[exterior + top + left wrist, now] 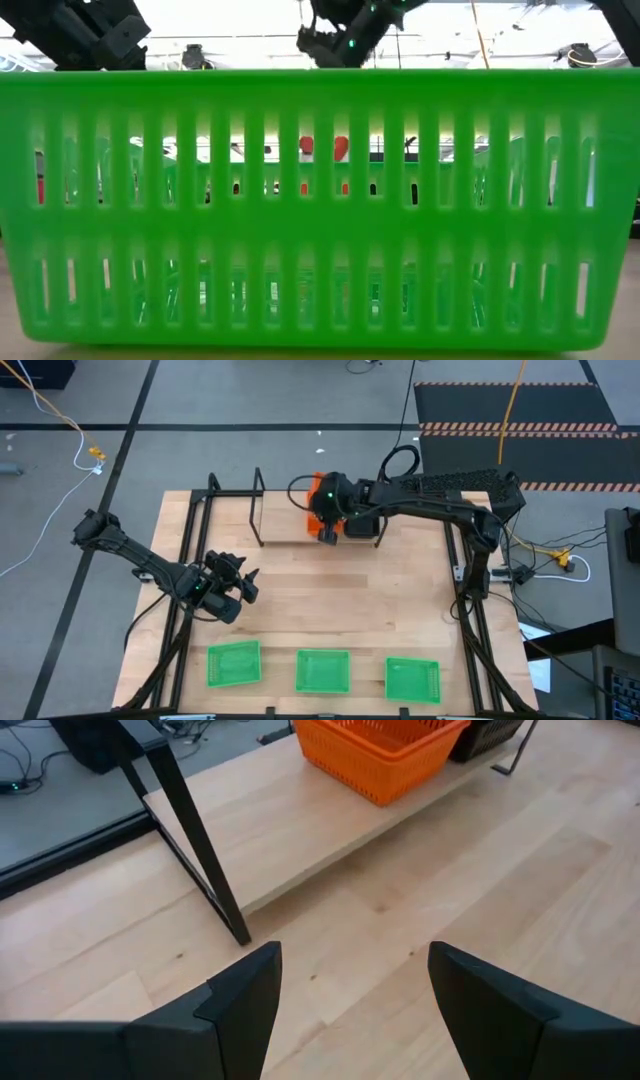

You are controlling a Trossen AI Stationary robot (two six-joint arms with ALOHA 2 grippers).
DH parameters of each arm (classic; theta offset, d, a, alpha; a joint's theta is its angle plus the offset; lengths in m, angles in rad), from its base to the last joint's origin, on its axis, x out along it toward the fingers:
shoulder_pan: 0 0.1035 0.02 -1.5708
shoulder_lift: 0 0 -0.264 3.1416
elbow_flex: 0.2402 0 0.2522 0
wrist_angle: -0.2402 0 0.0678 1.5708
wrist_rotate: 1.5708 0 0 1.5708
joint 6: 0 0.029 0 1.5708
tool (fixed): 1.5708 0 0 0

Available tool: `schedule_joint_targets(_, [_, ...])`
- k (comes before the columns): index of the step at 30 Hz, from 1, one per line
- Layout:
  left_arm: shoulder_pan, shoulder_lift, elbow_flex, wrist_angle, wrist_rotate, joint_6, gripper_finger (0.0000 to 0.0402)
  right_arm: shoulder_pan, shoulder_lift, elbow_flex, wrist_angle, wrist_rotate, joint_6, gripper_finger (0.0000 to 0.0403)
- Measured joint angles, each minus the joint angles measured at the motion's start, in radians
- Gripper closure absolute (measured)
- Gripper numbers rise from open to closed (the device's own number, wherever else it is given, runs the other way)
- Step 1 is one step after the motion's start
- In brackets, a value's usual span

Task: Stack baskets on shelf by color
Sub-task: Stack the orange bin on top of the orange bin on the shelf

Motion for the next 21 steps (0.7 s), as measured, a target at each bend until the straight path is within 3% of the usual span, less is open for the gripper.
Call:
schedule_joint_targets(11, [0.006, 0.000, 0.000, -0.003, 0.000, -0.001, 0.0147, -0.001, 0.005, -0.125, 0.101, -0.004, -0.026, 0.0401])
schedule_joint_targets(21, [0.006, 0.000, 0.000, -0.002, 0.000, 0.001, 0.0147, 0.000, 0.005, -0.138, 0.146, -0.054, -0.011, 0.0362])
